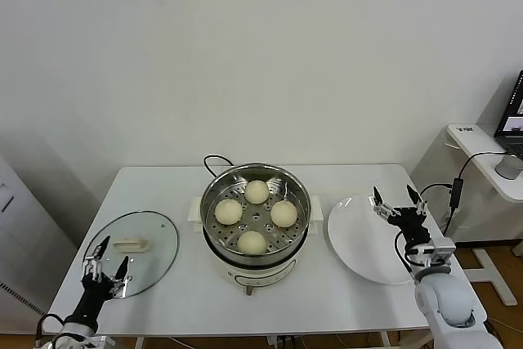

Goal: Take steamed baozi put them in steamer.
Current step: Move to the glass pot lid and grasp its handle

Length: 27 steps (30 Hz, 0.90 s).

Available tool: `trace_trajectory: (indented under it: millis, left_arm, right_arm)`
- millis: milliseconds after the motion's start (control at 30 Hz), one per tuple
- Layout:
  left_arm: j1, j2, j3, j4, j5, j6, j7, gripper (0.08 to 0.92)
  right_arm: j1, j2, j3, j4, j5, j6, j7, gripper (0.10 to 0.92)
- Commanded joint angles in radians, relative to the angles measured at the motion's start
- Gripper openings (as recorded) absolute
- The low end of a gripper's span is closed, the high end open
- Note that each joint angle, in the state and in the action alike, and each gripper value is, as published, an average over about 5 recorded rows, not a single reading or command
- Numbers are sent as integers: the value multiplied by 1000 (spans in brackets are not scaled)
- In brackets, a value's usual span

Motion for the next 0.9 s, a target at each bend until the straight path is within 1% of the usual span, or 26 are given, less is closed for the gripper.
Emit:
trace_trajectory:
  millis: [33, 367, 567, 900]
  left_arm:
    - [-135, -18, -4, 220, 449, -118, -46, 823]
    - [-193, -1, -5, 318, 435, -123, -58, 823]
    - [-250, 4, 2, 371, 433, -136, -69, 823]
    - [-318, 6, 19, 387, 433, -139, -68, 823]
  right_arm:
    - [-58, 57, 50, 1, -34, 10, -11, 823]
    - [-47, 53, 21, -10, -53, 14, -9, 823]
    - [-56, 54, 31, -15, -52, 20, -14, 823]
    - [-72, 55, 47, -21, -56, 24, -26, 823]
